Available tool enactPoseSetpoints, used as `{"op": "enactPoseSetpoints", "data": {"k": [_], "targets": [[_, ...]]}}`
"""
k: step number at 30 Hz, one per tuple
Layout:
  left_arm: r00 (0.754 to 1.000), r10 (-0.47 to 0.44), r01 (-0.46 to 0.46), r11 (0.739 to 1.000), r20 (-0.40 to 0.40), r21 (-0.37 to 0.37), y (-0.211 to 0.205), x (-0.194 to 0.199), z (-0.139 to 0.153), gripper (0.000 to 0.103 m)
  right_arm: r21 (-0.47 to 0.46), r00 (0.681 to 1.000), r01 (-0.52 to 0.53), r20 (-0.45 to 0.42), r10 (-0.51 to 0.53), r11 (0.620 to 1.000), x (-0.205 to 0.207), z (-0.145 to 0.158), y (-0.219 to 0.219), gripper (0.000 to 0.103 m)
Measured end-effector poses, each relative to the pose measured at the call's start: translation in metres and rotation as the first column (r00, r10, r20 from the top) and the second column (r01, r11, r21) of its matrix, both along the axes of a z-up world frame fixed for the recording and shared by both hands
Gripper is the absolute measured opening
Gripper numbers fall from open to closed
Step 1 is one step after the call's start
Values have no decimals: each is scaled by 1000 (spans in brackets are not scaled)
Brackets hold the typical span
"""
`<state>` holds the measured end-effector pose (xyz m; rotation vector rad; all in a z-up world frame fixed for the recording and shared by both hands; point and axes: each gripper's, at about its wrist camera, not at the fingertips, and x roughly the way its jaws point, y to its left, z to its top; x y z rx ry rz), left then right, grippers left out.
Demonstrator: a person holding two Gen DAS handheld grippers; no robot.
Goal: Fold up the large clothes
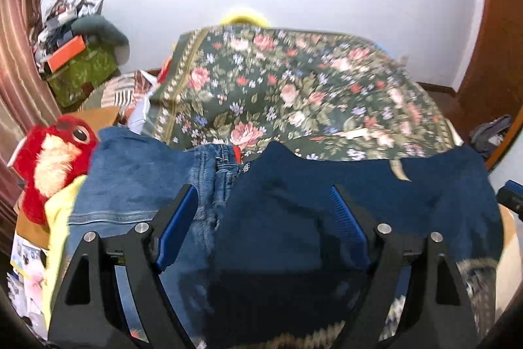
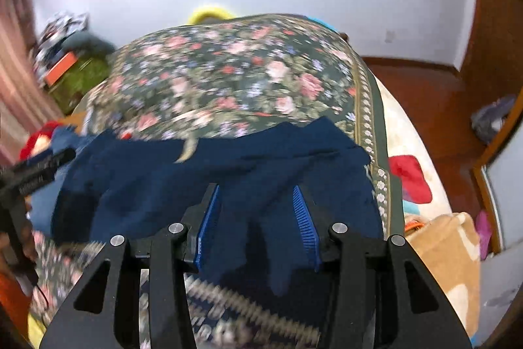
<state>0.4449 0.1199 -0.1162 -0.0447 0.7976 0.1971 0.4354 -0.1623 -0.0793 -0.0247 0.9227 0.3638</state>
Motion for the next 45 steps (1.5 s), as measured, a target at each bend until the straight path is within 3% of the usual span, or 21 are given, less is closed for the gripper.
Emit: {"op": "enactPoseSetpoints", "data": {"k": [7, 10, 15, 18, 21, 24, 27, 30, 34, 38, 40, 42, 45], "targets": [[997, -57, 59, 998, 58, -31, -1, -58, 39, 82, 21, 996, -70, 52, 68, 997, -41, 31, 24, 50], [994, -78, 82, 995, 78, -51, 5, -83, 47, 87, 25, 995, -85, 63, 83, 996, -51, 37, 34, 59], [994, -57, 71, 986, 98, -149, 22, -113, 35, 98, 10, 993, -95, 65, 95, 995, -61, 33, 46, 83], [999, -29, 37, 967, 36, -254, 36, -117, 9, 98, -11, 994, -99, 38, 100, 995, -63, 21, 51, 84], [998, -4, -18, 922, -55, -387, 51, -118, -29, 98, -23, 995, -103, -18, 103, 994, -61, 1, 54, 84], [991, 10, -79, 849, -133, -522, 63, -120, -67, 98, -33, 993, -97, -65, 94, 995, -60, -18, 54, 84], [984, 4, -125, 740, -181, -661, 70, -121, -101, 98, -36, 990, -91, -107, 87, 995, -57, -34, 53, 84], [980, -6, -146, 649, -197, -747, 72, -116, -124, 98, -33, 986, -83, -151, 77, 996, -53, -48, 50, 84], [984, -19, -139, 553, -179, -821, 70, -102, -147, 98, -21, 981, -72, -181, 68, 997, -50, -58, 46, 84], [981, -23, -162, 426, -190, -890, 68, -83, -172, 98, -22, 981, -63, -187, 58, 998, -47, -60, 43, 84], [987, -9, -144, 408, -161, -902, 66, -77, -173, 98, -18, 981, -54, -188, 50, 998, -47, -59, 41, 84], [990, 10, -132, 420, -140, -898, 64, -72, -169, 95, -12, 981, -47, -188, 44, 999, -48, -58, 39, 84], [990, -3, -123, 438, -139, -890, 55, -64, -160, 63, -11, 981, -43, -191, 40, 999, -47, -59, 39, 84]]}}
